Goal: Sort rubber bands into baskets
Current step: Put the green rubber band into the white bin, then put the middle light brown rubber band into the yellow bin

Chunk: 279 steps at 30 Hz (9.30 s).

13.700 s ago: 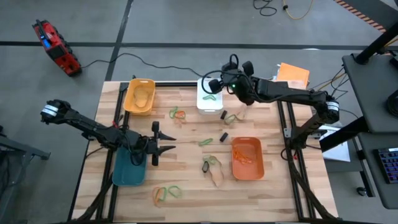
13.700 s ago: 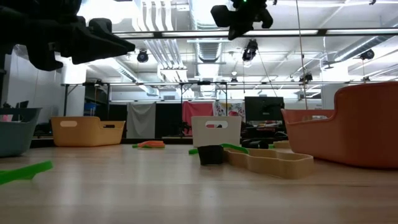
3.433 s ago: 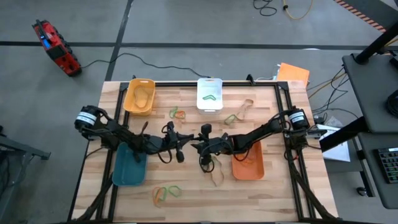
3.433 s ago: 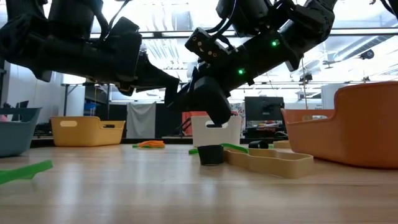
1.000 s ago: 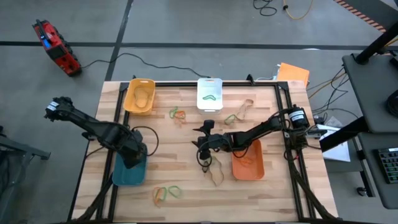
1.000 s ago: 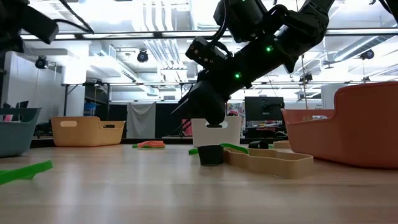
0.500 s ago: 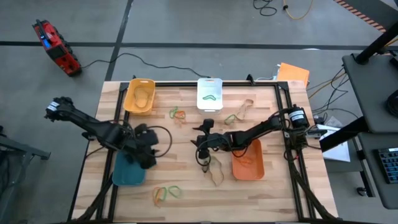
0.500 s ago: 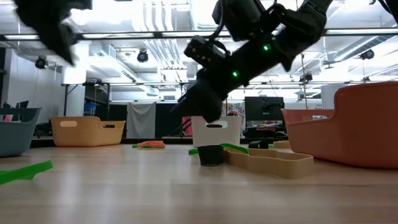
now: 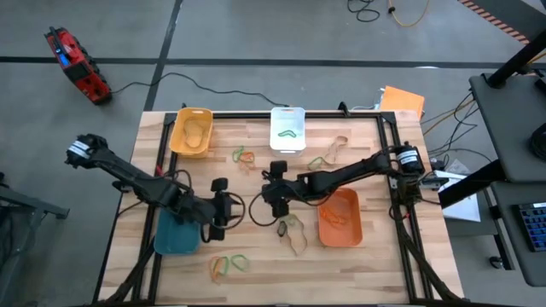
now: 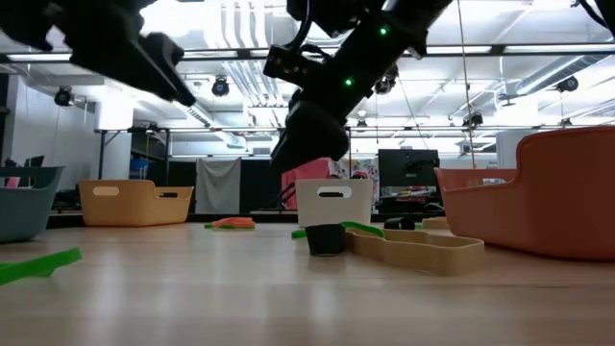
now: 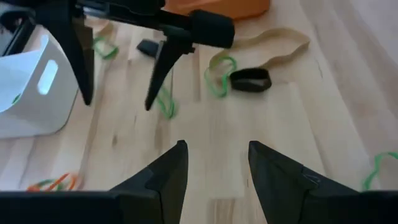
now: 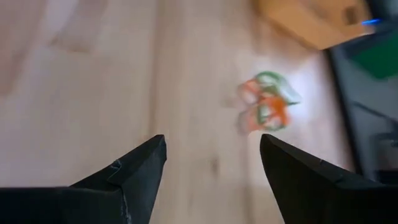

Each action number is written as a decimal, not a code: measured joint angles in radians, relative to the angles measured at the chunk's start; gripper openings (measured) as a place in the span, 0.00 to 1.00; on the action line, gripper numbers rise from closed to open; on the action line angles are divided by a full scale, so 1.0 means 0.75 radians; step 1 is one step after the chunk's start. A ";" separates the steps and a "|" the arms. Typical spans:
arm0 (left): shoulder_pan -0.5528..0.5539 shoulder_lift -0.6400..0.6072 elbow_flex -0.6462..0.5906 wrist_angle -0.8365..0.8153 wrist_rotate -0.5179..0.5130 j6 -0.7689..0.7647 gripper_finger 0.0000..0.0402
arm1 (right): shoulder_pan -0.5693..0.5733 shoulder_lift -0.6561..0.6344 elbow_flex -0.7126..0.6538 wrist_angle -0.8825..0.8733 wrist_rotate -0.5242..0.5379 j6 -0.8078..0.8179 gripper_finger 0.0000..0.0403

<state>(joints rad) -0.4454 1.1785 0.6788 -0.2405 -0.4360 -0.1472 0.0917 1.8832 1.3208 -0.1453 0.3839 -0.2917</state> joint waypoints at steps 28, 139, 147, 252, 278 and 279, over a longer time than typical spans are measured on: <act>0.016 -0.580 -0.360 0.528 -0.311 0.445 0.38 | -0.130 -0.155 0.015 -0.628 -0.384 0.152 0.61; 0.018 -0.442 -0.332 0.540 -0.434 0.307 0.38 | -1.021 -0.026 0.304 -0.408 -0.573 -0.101 0.03; 0.018 -0.442 -0.332 0.540 -0.434 0.282 0.38 | -0.987 -0.027 0.318 -0.375 -0.653 -0.114 0.03; 0.186 0.390 0.257 -0.068 0.416 0.099 0.38 | 0.117 -0.807 -0.660 -0.029 -0.337 0.549 0.26; 0.179 1.001 0.615 0.408 0.564 0.464 0.38 | 0.358 -0.831 -0.541 -0.472 -0.334 1.035 0.17; 0.179 1.015 0.627 0.405 0.564 0.472 0.38 | 0.369 -0.834 -0.545 -0.478 -0.333 1.056 0.17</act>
<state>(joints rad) -0.3108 1.9401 1.1492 0.0634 -0.0128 0.2071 0.3681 1.2579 0.9121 -0.5037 0.1342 0.5003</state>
